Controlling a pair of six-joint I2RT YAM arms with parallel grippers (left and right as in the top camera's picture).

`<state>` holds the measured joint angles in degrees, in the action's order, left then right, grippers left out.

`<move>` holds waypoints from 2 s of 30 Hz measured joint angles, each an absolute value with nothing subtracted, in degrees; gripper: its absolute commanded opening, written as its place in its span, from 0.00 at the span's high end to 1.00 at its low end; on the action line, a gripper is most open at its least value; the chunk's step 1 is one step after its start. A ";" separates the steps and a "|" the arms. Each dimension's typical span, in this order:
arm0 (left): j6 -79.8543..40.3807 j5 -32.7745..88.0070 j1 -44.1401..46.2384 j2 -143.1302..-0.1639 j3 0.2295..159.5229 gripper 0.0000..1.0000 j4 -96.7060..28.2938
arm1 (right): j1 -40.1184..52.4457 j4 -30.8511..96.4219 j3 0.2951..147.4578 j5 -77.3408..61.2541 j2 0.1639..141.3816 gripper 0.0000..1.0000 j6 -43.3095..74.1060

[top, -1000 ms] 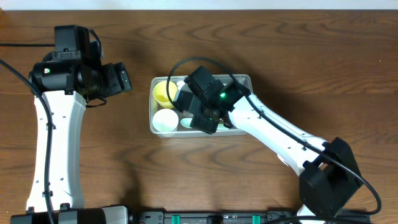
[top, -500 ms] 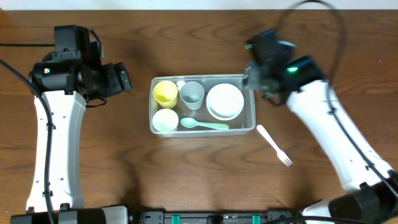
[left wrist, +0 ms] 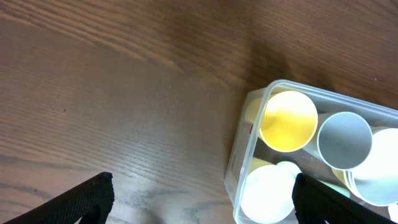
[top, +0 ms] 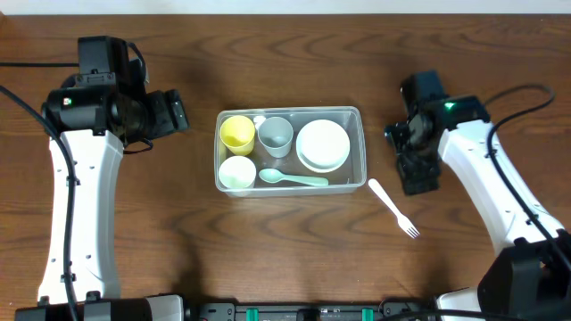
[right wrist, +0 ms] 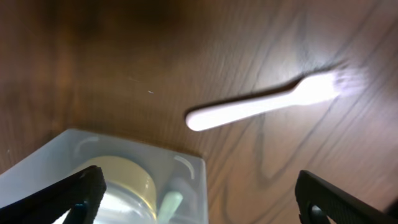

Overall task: Pack container
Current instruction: 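Move the right gripper to the white fork and grasp its handle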

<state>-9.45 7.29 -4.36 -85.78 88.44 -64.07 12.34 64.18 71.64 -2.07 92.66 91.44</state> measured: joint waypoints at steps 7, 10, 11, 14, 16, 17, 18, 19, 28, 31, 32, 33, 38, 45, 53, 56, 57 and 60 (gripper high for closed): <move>-9.43 7.29 -4.36 -85.78 88.44 0.08 -64.05 | 14.44 55.05 61.32 -6.70 92.66 0.01 100.64; -9.45 7.29 -4.36 -85.78 88.44 0.08 -64.07 | 14.92 52.10 57.82 -7.51 92.66 0.01 104.55; -9.43 7.29 -4.36 -85.78 88.44 0.08 -64.05 | 14.92 51.29 56.86 -7.62 92.66 0.01 105.73; -9.45 7.29 -4.36 -85.78 88.44 0.08 -64.05 | 14.92 48.84 54.30 -7.66 92.66 0.01 108.81; -9.45 7.29 -4.36 -85.78 88.44 0.08 -64.05 | 14.92 48.03 52.75 -6.92 92.66 0.01 110.76; -9.43 7.29 -4.36 -85.78 88.44 0.08 -64.05 | 14.92 47.75 51.94 -6.39 92.66 0.01 111.61; -9.43 7.29 -4.36 -85.78 88.44 0.08 -64.05 | 14.92 47.44 51.22 -5.82 92.66 0.01 112.33; -9.45 7.29 -4.36 -85.78 88.47 0.08 -64.05 | 14.92 47.03 50.65 -5.34 92.66 0.01 112.86; -9.45 7.29 -4.36 -85.78 88.44 0.08 -64.10 | 14.92 45.50 48.47 -0.99 92.66 0.03 115.72; -9.45 7.29 -4.36 -85.78 88.44 0.08 -64.10 | 14.92 45.32 48.31 0.08 92.66 0.02 116.03; -9.45 7.29 -4.36 -85.78 88.44 0.08 -64.10 | 14.92 45.19 48.23 0.36 92.66 0.02 116.14; -9.45 7.29 -4.36 -85.78 88.44 0.08 -64.10 | 14.92 44.88 48.12 0.60 92.66 0.03 116.16; -9.45 7.29 -4.36 -85.78 88.44 0.08 -64.10 | 14.92 42.96 46.83 1.08 92.66 0.03 116.20; -9.45 7.29 -4.36 -85.78 88.44 0.08 -64.10 | 14.92 41.06 45.23 0.80 92.36 0.07 116.38; -9.43 7.29 -4.36 -85.78 88.44 0.08 -64.10 | 14.92 39.59 43.46 -0.36 90.76 0.22 116.40; -9.45 7.29 -4.36 -85.78 88.44 0.08 -64.10 | 14.92 39.53 43.38 -1.08 90.70 0.37 116.40; -9.43 7.29 -4.36 -85.78 88.44 0.08 -64.10 | 14.92 39.42 43.35 -1.34 90.70 0.40 116.57; -9.45 7.29 -4.36 -85.78 88.44 0.08 -64.10 | 14.92 39.31 43.33 -1.76 90.70 0.47 116.75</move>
<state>-9.45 7.29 -4.36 -85.78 88.44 -64.10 14.92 39.31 43.33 -1.76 90.70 116.75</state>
